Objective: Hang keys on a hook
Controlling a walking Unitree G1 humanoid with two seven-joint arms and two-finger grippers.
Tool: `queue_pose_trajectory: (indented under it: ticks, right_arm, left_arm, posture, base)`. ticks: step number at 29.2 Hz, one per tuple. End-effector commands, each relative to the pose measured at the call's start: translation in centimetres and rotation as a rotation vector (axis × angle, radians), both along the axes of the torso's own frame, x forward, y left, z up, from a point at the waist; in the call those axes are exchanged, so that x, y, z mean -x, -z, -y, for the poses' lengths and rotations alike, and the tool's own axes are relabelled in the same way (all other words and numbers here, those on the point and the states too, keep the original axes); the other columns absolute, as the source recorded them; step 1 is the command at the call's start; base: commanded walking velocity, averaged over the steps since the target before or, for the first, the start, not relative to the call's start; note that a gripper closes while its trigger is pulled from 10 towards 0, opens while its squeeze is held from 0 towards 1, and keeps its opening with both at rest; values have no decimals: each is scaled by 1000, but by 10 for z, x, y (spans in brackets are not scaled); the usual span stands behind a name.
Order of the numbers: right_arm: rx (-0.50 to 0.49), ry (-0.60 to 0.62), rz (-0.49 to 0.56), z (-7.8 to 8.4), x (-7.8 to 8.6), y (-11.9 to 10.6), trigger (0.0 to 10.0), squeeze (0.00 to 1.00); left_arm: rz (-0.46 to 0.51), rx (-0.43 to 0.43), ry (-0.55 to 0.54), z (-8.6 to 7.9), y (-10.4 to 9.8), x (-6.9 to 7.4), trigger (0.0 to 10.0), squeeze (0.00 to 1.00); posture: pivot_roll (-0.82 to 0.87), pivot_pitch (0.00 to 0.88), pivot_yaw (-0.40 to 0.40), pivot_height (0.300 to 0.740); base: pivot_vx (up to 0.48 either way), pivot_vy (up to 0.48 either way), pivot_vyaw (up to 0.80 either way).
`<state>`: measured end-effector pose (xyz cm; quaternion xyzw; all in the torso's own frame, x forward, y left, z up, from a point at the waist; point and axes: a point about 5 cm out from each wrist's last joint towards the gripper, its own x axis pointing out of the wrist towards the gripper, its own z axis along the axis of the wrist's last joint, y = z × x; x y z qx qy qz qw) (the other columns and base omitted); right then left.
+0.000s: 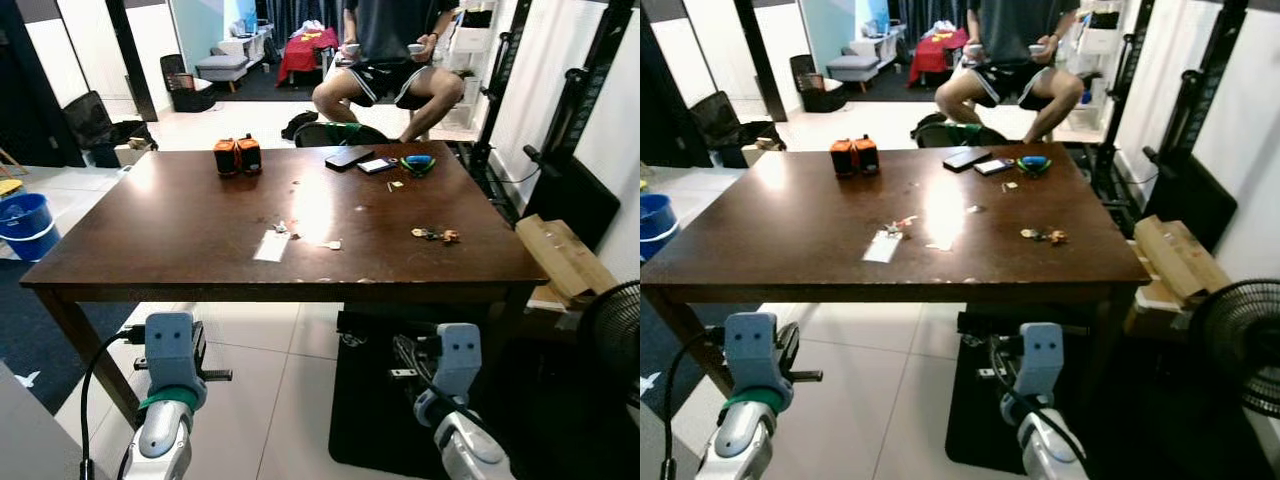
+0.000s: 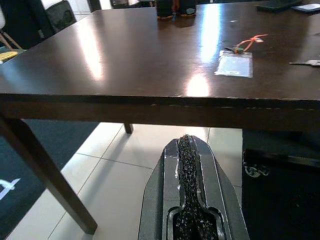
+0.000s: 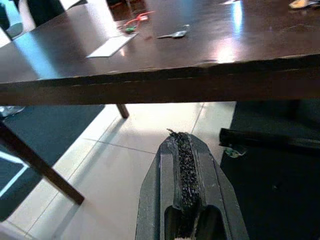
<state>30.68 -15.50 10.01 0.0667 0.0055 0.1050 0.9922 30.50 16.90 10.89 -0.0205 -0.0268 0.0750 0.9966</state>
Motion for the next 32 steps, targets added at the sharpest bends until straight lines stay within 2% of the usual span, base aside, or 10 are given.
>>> queue_pose_trajectory:
  ticks: [1,8,12,19,23,27,32]
  right_arm:
    - [-2,3,-15,-2,3,5,10000,0]
    - [13,-40,-27,-6,1,5,10000,0]
    - [26,-54,-26,-3,-4,2,10000,0]
    - [30,-56,-25,-3,-6,0,10000,0]
    - [26,-50,-26,-3,-4,1,10000,0]
    - [19,-35,-28,-3,-1,4,10000,0]
    - [19,-31,-30,-2,-1,4,10000,0]
  left_arm:
    - [-24,-14,-14,-6,5,4,10000,0]
    - [-16,2,-60,-12,5,8,10000,0]
    - [-17,12,-77,-11,8,12,10000,0]
    - [-18,15,-86,-13,9,15,10000,0]
    - [-7,5,-65,-11,5,12,10000,0]
    - [1,0,-19,-7,1,7,10000,0]
    - [4,3,-12,-7,0,7,10000,0]
  posture:
    - [-97,0,161,740]
    - [-87,0,95,740]
    - [-84,0,70,740]
    - [-86,0,65,740]
    - [-86,0,65,740]
    - [-100,0,98,740]
    - [-98,0,98,740]
  base:
    - [0,0,0]
    - [0,0,0]
    - [0,0,0]
    - [0,0,0]
    - [0,0,0]
    - [0,0,0]
    - [0,0,0]
